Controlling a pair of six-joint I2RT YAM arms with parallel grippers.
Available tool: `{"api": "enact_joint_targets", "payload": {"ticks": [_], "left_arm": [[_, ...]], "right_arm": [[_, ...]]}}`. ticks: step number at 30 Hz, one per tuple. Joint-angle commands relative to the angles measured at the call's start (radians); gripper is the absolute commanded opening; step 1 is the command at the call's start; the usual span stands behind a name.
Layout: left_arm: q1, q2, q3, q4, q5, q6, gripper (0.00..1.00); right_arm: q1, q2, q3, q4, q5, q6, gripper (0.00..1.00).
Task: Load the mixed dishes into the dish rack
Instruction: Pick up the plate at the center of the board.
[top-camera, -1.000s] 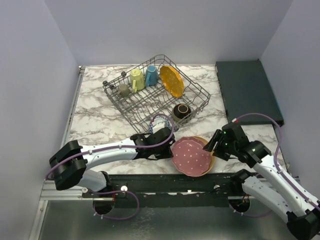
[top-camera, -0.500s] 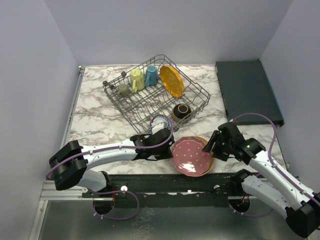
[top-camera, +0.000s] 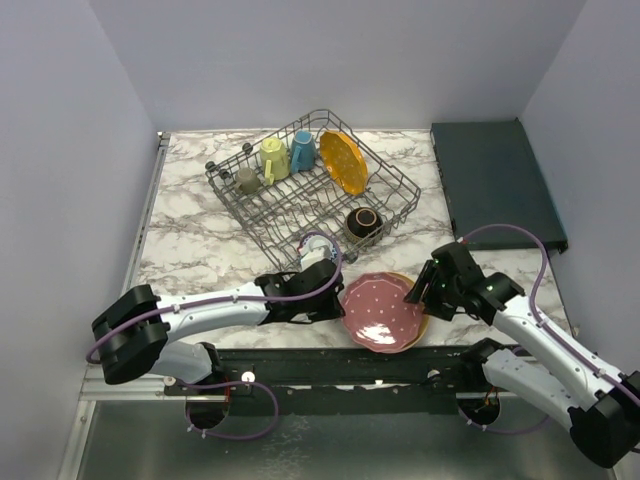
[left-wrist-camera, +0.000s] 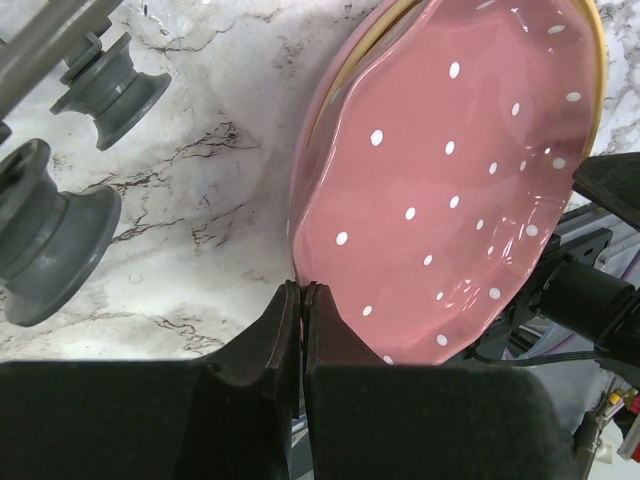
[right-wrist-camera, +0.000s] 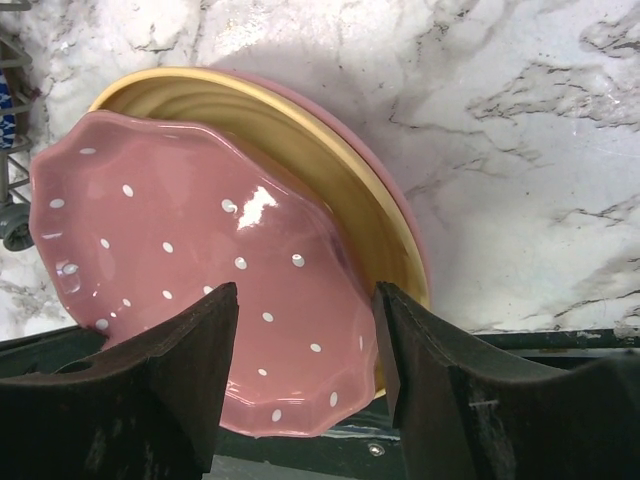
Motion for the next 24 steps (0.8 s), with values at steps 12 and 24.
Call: {"api": "enact_joint_targets", "payload": {"ticks": [12, 24], "left_arm": [[-0.008, -0.023, -0.089, -0.051, 0.005, 0.023, 0.01], [-0.008, 0.000, -0.083, -0.032, 0.020, 0.034, 0.01]], "right_arm": [[0.003, 0.055, -0.072, 0.081, 0.011, 0.025, 0.62], [0.003, 0.069, -0.078, 0.130, -0.015, 0.019, 0.62]]}}
